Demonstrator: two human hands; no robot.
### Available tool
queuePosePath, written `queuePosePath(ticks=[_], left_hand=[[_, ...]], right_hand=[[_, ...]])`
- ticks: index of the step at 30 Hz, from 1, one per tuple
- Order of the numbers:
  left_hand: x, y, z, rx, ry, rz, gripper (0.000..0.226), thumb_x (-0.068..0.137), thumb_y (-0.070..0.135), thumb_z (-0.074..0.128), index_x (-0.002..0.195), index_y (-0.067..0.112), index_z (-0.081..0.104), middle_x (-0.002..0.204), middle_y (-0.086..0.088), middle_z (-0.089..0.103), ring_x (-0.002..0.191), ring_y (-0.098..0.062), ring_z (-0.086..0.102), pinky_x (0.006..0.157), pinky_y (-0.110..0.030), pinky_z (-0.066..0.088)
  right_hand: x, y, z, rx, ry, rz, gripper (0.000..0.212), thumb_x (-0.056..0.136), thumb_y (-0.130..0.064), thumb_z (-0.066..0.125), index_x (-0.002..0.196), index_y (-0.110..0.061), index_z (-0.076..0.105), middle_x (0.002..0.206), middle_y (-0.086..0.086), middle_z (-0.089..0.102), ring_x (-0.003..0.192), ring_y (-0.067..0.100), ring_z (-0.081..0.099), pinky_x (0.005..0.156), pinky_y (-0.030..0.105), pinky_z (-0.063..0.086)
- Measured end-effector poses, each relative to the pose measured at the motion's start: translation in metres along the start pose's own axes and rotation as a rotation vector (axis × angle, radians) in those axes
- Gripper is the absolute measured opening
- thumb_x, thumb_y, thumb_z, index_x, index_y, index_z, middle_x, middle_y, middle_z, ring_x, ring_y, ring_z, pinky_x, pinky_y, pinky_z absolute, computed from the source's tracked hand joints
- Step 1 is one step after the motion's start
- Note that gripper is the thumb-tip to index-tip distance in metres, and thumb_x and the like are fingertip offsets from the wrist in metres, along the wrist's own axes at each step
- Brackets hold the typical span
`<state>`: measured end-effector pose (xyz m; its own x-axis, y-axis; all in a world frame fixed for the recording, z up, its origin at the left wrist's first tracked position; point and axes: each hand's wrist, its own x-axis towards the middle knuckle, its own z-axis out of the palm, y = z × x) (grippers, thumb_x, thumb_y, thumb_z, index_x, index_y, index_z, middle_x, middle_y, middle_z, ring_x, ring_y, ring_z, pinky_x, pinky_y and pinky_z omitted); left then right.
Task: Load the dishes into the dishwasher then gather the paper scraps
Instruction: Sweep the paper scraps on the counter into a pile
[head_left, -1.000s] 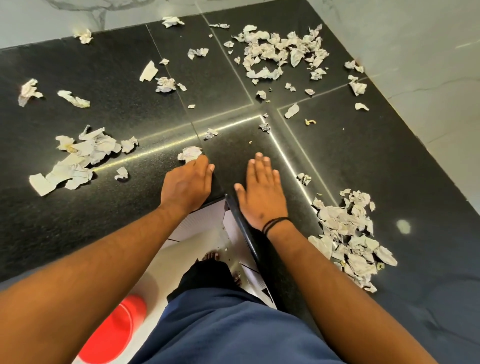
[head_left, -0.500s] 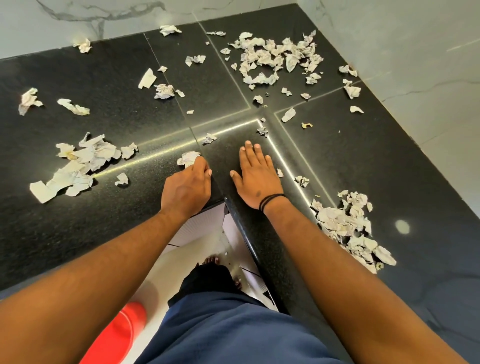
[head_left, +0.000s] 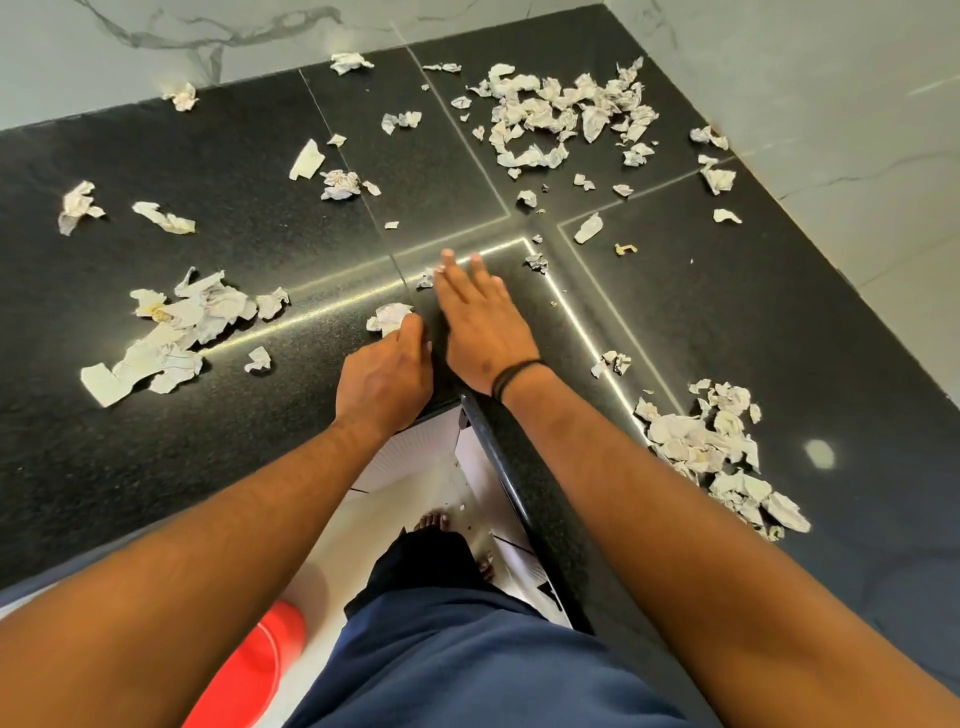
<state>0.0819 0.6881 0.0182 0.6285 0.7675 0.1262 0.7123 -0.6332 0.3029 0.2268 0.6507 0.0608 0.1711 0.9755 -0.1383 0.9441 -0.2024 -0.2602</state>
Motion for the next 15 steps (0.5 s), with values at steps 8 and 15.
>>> queuePosePath(ticks=[8,15], left_hand=[[-0.001,0.001,0.000,-0.028,-0.008,-0.017,0.014,0.104,0.029,0.040,0.106,0.016,0.045,0.083,-0.010,0.069,0.065,-0.038,0.063,0.054,-0.037,0.043],[-0.001,-0.001,0.000,-0.036,-0.004,0.006,0.014,0.104,0.025,0.040,0.107,0.015,0.049,0.078,-0.008,0.068,0.057,-0.033,0.059,0.051,-0.036,0.045]], right_hand=[[0.009,0.009,0.015,0.024,-0.129,0.061,0.066,0.101,-0.025,0.043,0.159,-0.011,0.016,0.168,0.003,0.005,0.155,0.025,0.000,0.125,0.048,0.010],[-0.080,0.062,0.038,0.101,0.268,0.416,0.050,0.102,-0.025,0.042,0.148,-0.002,0.043,0.160,0.013,0.034,0.151,0.029,0.023,0.125,0.041,0.018]])
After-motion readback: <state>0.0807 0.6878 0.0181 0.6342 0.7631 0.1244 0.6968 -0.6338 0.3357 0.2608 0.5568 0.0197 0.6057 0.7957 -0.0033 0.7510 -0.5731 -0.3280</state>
